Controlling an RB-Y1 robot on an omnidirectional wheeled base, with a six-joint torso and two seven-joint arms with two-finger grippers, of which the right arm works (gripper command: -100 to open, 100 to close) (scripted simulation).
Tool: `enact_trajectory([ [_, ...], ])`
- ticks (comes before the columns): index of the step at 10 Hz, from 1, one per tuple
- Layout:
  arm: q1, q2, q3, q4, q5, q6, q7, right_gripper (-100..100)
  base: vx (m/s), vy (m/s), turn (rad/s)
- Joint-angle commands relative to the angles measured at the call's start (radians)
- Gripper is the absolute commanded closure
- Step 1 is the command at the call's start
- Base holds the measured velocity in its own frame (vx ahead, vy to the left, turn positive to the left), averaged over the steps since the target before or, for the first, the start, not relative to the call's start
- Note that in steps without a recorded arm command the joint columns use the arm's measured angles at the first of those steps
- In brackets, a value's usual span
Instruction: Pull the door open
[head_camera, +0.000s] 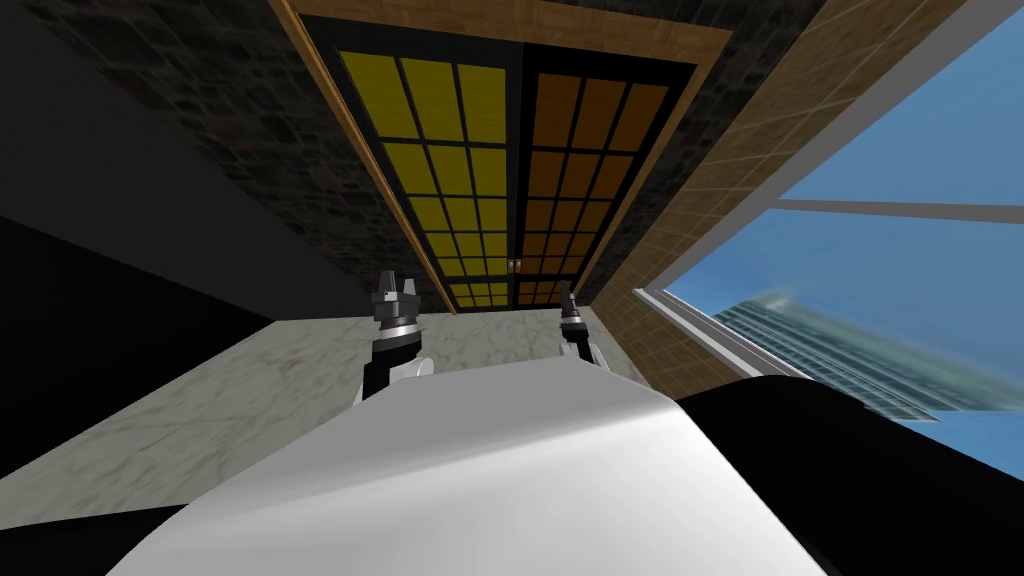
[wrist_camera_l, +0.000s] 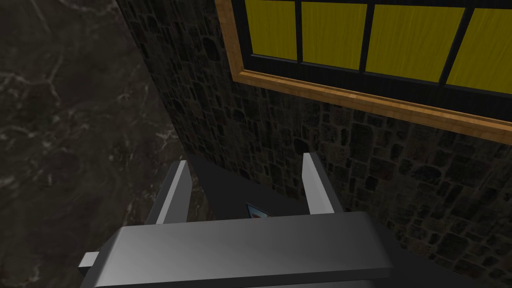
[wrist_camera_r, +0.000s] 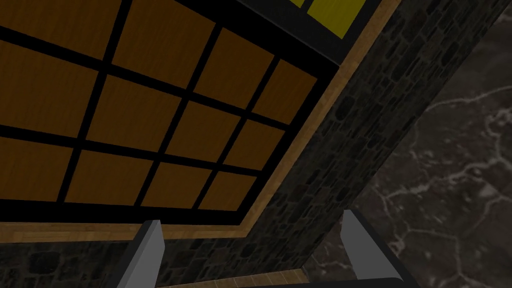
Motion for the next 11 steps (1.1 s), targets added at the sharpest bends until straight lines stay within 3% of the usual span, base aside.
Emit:
enact_trajectory([
  [1, -0.010, -0.004, -0.003, 0.033, 0.008, -0.009, 0.031, -100, 0.100, 0.036, -0.022],
  [11, -0.078, -0.028, -0.022, 0.256, 0.054, -0.078, 0.216, -100, 0.099, 0.026, -0.029],
])
